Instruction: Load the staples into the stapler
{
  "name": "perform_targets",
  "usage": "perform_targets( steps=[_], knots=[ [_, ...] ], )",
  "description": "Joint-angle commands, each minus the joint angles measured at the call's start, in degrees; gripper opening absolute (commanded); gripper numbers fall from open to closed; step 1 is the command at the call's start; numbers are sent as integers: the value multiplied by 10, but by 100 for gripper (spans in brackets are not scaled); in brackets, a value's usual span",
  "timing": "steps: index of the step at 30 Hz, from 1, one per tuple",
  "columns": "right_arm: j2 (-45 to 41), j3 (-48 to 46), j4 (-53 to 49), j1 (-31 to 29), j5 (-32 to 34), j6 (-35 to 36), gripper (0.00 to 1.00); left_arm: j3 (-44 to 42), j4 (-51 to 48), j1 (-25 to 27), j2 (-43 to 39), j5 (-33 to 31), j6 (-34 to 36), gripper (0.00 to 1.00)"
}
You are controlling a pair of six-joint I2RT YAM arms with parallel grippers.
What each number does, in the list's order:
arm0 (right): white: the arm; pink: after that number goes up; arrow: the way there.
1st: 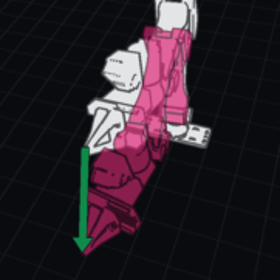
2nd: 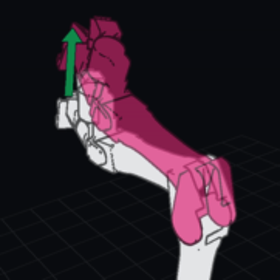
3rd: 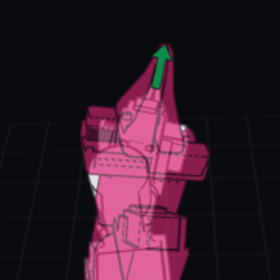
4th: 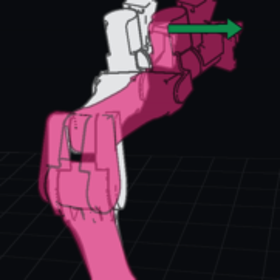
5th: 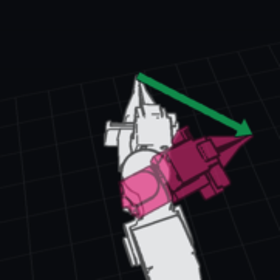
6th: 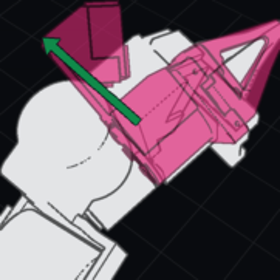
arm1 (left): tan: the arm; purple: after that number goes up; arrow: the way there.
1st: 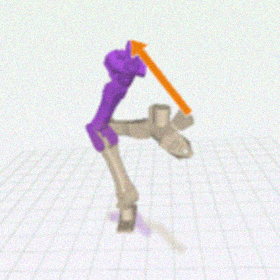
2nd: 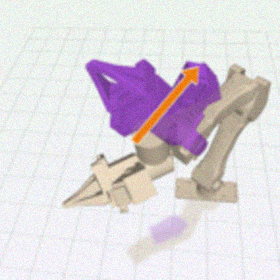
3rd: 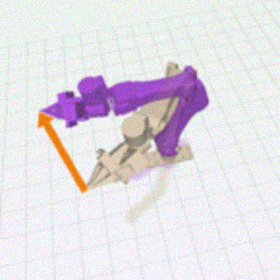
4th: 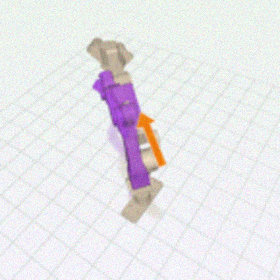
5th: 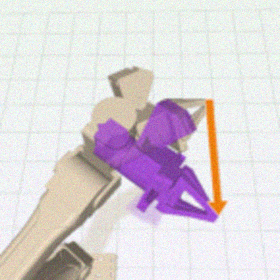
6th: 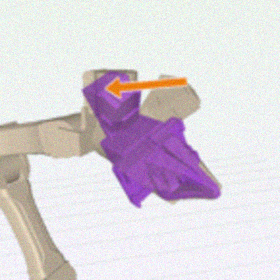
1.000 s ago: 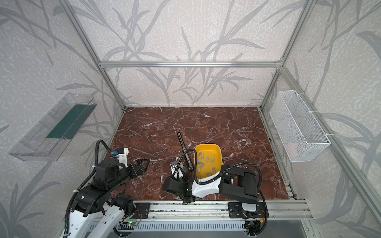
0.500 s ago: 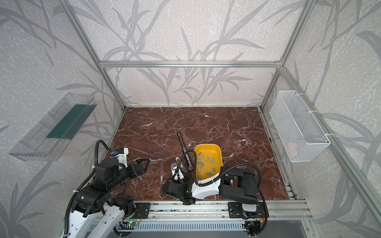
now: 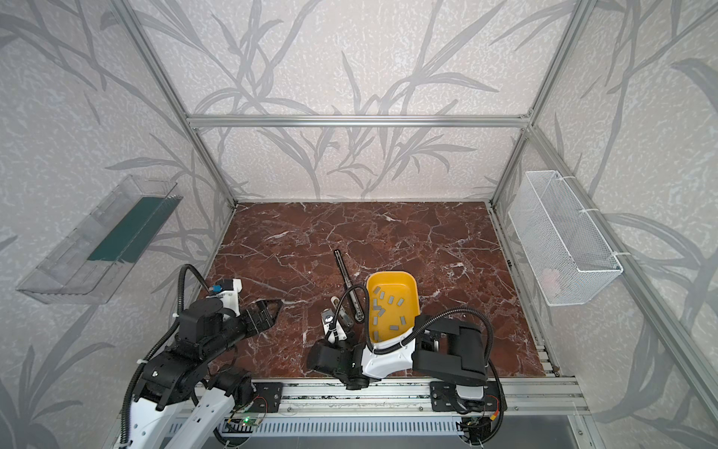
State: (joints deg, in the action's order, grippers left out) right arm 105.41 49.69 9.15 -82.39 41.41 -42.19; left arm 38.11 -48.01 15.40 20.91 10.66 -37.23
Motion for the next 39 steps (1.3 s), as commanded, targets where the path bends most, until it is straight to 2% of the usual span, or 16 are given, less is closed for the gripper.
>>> perform_targets(
  steps=[1, 15, 24, 29, 34, 39],
  knots=[
    [-17, -9, -8, -9, 8, 3, 26, -1, 0, -3, -4, 3, -5, 100],
    [-98, -36, -29, -10, 14, 15, 46, -1, -1, -3, -5, 3, -5, 100],
    [-55, -70, 27, -9, -58, 12, 60, -1, 0, -3, -5, 2, -5, 100],
    [-23, -66, 38, -11, -72, 9, 65, -1, 0, -2, -4, 2, -6, 100],
    [-6, -61, 39, -10, -66, 8, 66, -1, 0, -3, -4, 1, -6, 100],
    [17, -45, 30, -8, -55, 9, 58, -1, 0, -3, -4, 1, -6, 100]
  ],
)
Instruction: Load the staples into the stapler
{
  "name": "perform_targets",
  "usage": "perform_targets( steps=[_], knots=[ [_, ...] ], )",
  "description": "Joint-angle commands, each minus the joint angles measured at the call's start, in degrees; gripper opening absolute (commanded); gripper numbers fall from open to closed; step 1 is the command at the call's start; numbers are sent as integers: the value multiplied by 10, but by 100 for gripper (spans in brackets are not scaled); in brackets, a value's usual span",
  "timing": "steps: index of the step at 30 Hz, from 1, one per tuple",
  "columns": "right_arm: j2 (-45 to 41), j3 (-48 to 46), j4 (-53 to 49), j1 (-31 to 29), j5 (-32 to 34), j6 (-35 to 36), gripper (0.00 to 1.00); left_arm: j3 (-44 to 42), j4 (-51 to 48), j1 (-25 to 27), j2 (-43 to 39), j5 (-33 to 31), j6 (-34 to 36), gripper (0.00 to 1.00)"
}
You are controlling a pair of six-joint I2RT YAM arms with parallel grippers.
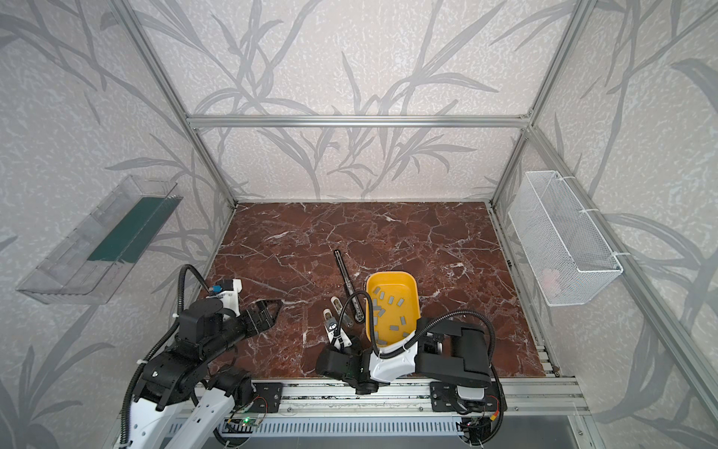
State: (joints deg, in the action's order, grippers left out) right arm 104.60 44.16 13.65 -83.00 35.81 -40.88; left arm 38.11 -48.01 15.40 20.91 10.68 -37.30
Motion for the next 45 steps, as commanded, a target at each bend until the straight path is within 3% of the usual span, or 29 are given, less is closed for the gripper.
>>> perform_targets(
  steps=[1, 13, 27, 33, 39, 45],
  knots=[
    [31, 16, -16, -1, 0, -4, 57, -1, 0, -3, -5, 1, -6, 100],
    [73, 58, -20, 12, -15, 4, 39, -2, 0, -3, -7, 1, -5, 100],
    [105, 102, -25, 29, -18, 24, 33, -2, 0, -3, -8, 2, -6, 100],
    [93, 111, -36, 30, -26, 25, 36, 2, -4, -3, -13, 0, -5, 100],
    [23, 104, -67, 29, -27, 27, 53, 18, -12, -4, 10, -47, -4, 100],
    [-116, 123, -232, 24, -34, 8, 57, 96, -23, -5, 110, -22, 28, 100]
  ],
)
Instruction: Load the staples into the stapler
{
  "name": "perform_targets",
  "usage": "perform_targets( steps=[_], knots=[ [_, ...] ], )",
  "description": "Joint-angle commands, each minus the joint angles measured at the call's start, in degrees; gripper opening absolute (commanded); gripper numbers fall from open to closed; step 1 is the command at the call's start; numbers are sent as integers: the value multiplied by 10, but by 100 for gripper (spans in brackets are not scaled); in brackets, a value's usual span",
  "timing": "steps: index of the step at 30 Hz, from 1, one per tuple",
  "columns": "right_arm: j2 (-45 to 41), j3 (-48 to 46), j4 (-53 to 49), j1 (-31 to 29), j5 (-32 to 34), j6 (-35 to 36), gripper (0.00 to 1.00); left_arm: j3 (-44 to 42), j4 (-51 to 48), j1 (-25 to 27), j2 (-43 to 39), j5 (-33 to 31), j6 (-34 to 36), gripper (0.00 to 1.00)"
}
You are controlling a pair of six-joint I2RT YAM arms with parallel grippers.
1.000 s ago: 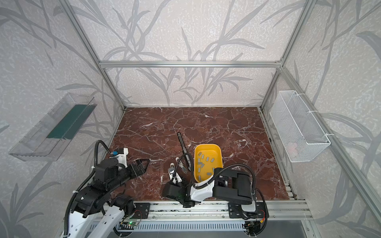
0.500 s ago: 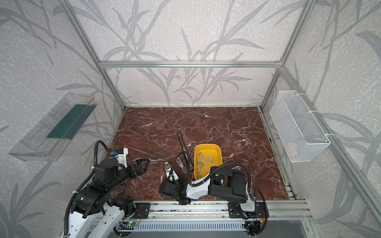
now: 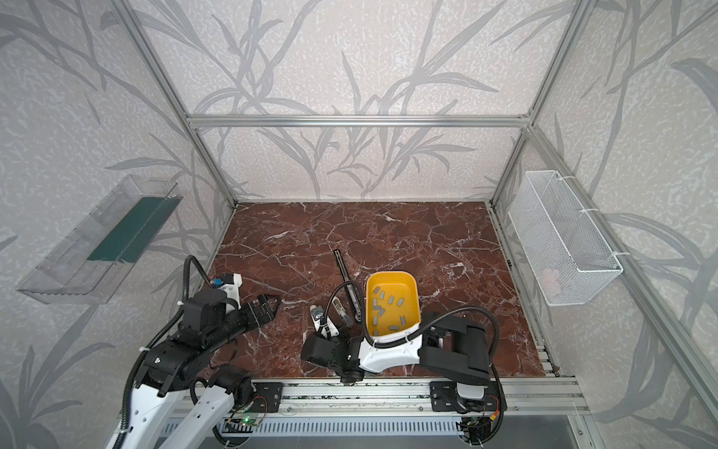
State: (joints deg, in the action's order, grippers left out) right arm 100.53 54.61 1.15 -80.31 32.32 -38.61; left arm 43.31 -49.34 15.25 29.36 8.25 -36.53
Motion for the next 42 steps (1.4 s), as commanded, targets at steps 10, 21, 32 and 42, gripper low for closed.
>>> perform_targets(
  steps=[10, 21, 32, 42],
  knots=[
    [-319, 55, -372, 26, 14, 12, 58, -16, 119, -2, -31, 21, -39, 99],
    [-403, -70, -279, 296, -36, 131, 54, -183, 253, -2, 16, -180, 90, 99],
    [-345, -88, -238, 379, -156, 154, 48, -271, 285, -2, -149, -201, 79, 99],
    [-267, -63, -244, 379, -175, 127, 36, -271, 303, -3, -121, -185, 80, 99]
  ],
)
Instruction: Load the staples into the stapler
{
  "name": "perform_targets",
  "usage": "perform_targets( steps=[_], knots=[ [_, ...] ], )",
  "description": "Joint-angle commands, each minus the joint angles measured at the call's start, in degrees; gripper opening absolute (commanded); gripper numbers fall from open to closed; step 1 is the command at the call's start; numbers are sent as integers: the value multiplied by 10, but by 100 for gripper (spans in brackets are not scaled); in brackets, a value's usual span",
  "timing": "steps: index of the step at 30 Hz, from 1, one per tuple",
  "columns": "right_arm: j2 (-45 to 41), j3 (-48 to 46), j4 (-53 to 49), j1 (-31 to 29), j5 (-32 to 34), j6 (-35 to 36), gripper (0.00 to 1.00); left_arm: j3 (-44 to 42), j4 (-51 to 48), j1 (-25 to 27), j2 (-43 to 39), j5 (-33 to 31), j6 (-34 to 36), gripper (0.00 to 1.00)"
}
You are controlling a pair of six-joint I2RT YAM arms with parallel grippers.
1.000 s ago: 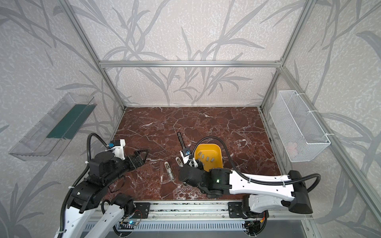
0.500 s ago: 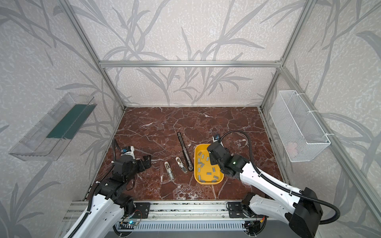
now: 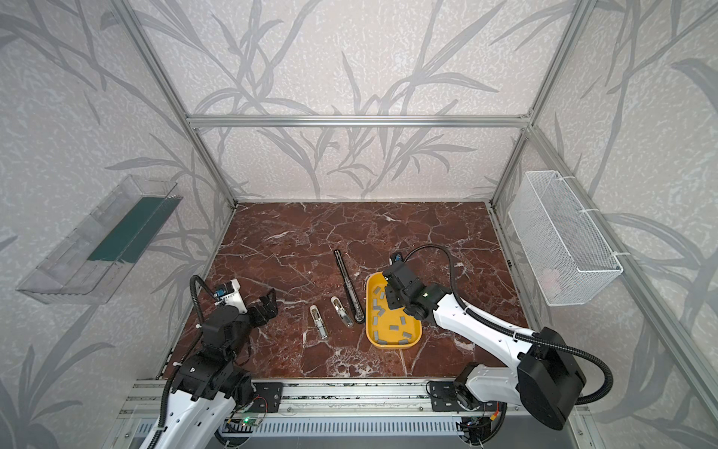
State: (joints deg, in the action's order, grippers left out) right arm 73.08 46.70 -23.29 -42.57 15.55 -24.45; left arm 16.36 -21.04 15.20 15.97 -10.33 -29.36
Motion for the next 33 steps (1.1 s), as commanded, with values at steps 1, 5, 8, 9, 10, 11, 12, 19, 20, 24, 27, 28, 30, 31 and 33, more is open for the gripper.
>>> perform_targets(
  steps=[1, 5, 8, 9, 10, 11, 12, 19, 20, 24, 27, 28, 30, 31, 33],
  knots=[
    [11, 12, 4, 1, -7, -21, 36, 0, 25, -2, 21, 5, 9, 99],
    [21, -15, 36, 1, -12, -62, 34, 3, 34, -2, 41, 13, 11, 99],
    [25, -23, 37, 1, 2, -79, 31, 3, 38, -2, 46, 19, 13, 99],
    [24, -25, 35, 1, 11, -85, 30, 2, 39, -2, 47, 19, 12, 99],
    [23, -30, 38, 1, 22, -96, 30, 3, 38, -2, 47, 18, 12, 99],
    [23, -38, 46, 1, 25, -103, 31, 3, 39, -2, 46, 19, 13, 99],
    [25, -43, 51, 1, 26, -108, 29, 3, 39, -2, 46, 20, 13, 99],
    [38, -56, 57, 1, 27, -150, 24, 1, 43, -2, 51, 20, 13, 99],
    [41, -59, 61, 1, 27, -156, 24, 2, 44, -2, 53, 21, 14, 99],
    [51, -47, 43, 1, 22, -162, 26, 1, 45, -2, 53, 21, 14, 99],
    [53, -52, 39, 1, 28, -175, 29, 2, 44, -2, 53, 21, 13, 99],
    [53, -57, 43, 1, 33, -181, 30, 1, 43, -2, 53, 22, 13, 99],
    [53, -61, 45, 2, 32, -186, 31, 1, 45, -2, 53, 24, 14, 99],
    [53, -62, 45, 2, 30, -186, 32, 1, 44, -2, 52, 25, 14, 99],
    [55, -63, 50, 2, 26, -187, 34, 2, 45, -2, 52, 25, 14, 99]
  ],
)
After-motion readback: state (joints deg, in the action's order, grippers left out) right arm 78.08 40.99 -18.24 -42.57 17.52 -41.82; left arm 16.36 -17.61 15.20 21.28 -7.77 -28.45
